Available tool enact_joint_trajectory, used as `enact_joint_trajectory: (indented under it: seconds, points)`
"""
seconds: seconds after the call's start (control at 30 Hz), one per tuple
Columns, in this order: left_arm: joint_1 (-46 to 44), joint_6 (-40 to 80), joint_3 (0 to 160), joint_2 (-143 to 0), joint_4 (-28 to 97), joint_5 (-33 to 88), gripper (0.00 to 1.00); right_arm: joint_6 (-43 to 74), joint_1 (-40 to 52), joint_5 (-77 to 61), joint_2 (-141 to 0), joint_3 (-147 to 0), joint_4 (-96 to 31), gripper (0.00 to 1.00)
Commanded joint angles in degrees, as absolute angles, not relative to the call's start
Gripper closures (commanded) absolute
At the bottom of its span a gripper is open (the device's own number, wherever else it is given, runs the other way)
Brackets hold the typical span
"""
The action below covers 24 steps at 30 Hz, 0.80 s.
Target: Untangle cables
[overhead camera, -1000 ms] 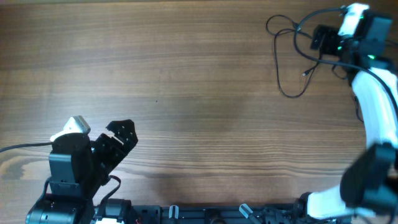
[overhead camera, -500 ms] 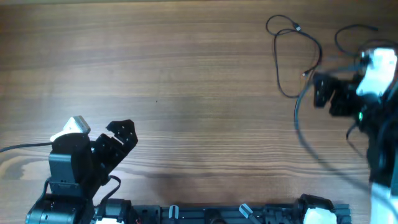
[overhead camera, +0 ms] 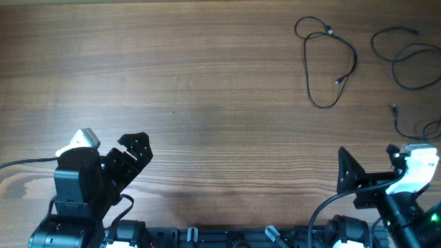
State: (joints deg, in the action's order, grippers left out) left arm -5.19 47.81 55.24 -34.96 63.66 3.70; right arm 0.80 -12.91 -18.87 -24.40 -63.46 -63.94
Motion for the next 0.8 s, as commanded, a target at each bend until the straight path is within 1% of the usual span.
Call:
enact_joint_trajectory:
  seconds: [0.0, 0.1, 0.2, 0.37, 0.5, 0.63, 0.77]
  points:
    - [-5.0, 46.7, 55.6, -34.9, 63.5, 2.7, 0.0, 7.7, -12.7, -19.6, -24.3, -63.1, -66.7, 0.0]
    - [-5.0, 46.7, 55.6, -34.9, 63.5, 2.7, 0.0, 13.8, -12.7, -19.6, -24.3, -63.1, -66.9, 0.0]
    - [-5.0, 46.7, 55.6, -34.9, 63.5, 2.7, 0.0, 14.5, -12.7, -17.0, -24.3, -63.1, -67.1, 0.0]
    - [-5.0, 46.7, 55.6, -34.9, 63.5, 2.7, 0.0, 8.3, -12.7, -16.7, -24.3, -63.1, -66.7, 0.0]
    - [-5.0, 46.7, 55.6, -34.9, 63.5, 2.7, 0.0, 3.8, -12.7, -20.1, -24.3, -61.7, -65.8, 0.0]
    - [-5.0, 46.7, 55.6, -34.9, 63.5, 2.7, 0.0, 3.8, -12.7, -23.7, -21.6, -55.0, -57.8, 0.01]
    - [-5.0, 46.7, 55.6, -34.9, 63.5, 2.7, 0.0, 3.9, -12.7, -27.1, -15.2, -44.2, -45.4, 0.0]
